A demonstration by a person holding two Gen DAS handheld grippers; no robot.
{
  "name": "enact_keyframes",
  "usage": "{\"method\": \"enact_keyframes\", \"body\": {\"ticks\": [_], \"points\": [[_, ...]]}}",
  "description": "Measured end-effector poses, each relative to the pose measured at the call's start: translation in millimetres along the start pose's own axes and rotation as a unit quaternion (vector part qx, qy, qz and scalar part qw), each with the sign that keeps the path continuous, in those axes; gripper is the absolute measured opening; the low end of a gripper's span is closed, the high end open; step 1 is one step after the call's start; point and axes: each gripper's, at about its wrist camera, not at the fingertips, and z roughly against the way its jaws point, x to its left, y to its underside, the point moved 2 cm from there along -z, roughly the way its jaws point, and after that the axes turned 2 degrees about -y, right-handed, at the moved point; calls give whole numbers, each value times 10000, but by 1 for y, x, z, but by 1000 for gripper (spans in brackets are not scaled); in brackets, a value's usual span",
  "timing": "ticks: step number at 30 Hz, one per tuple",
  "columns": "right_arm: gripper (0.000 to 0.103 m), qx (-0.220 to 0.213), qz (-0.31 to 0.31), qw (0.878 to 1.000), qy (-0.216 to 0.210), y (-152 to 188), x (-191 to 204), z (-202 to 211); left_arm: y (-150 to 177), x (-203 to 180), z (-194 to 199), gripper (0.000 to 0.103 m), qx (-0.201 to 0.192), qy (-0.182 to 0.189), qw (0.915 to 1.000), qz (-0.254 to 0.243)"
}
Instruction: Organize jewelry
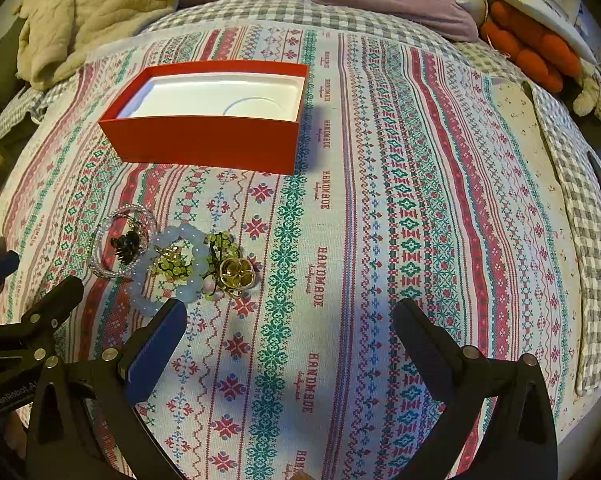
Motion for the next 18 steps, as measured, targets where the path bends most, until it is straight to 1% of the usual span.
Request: {"method": "enact_keyframes", "body": {"ticks": [9, 14, 18], "points": [[103, 9, -16, 10000, -6, 1, 0, 0, -1, 1, 1, 103, -1, 77, 10000, -39], [103, -38, 76, 10000, -1, -6, -6, 3, -7, 5, 1, 103, 109, 309, 9995, 9], [103, -71, 152, 9998, -81, -11, -6, 7, -13, 10, 2, 103, 124, 377, 9992, -57]]}}
